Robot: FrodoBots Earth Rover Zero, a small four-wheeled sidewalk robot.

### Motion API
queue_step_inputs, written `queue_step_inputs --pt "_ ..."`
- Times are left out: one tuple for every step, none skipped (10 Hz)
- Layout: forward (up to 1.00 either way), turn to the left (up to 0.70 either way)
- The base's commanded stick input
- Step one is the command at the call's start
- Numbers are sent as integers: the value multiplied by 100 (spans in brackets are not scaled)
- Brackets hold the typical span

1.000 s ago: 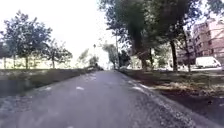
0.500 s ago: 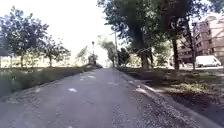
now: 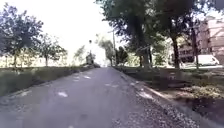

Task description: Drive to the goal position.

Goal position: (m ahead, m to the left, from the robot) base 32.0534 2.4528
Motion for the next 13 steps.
queue_step_inputs --pt "85 0" --pt "85 0" --pt "85 0" --pt "85 0" --pt "85 0" --pt "85 0" --pt "85 0" --pt "85 16" --pt "85 34" --pt "85 34" --pt "85 18" --pt "85 0" --pt "85 0"
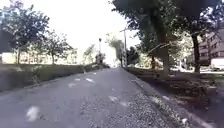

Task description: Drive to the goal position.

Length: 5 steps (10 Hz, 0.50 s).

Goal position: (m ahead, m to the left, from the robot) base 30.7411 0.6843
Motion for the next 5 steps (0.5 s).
queue_step_inputs --pt "85 0" --pt "85 0" --pt "85 0" --pt "85 0" --pt "85 0"
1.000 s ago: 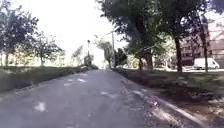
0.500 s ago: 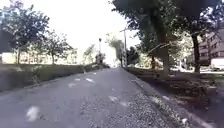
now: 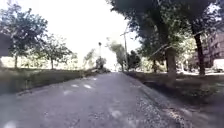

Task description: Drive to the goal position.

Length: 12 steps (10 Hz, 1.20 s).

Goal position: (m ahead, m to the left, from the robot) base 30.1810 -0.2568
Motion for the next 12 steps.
queue_step_inputs --pt "85 0" --pt "85 0" --pt "85 0" --pt "85 0" --pt "85 0" --pt "85 0" --pt "85 0" --pt "85 0" --pt "85 0" --pt "85 0" --pt "96 0" --pt "100 0"
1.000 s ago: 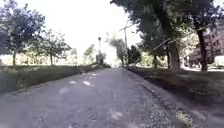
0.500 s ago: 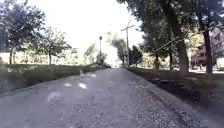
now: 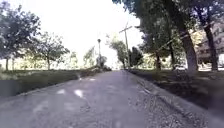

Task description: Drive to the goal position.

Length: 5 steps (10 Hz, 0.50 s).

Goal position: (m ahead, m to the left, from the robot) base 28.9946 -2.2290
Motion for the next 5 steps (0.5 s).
queue_step_inputs --pt "100 0" --pt "100 0" --pt "100 0" --pt "100 0" --pt "100 0"
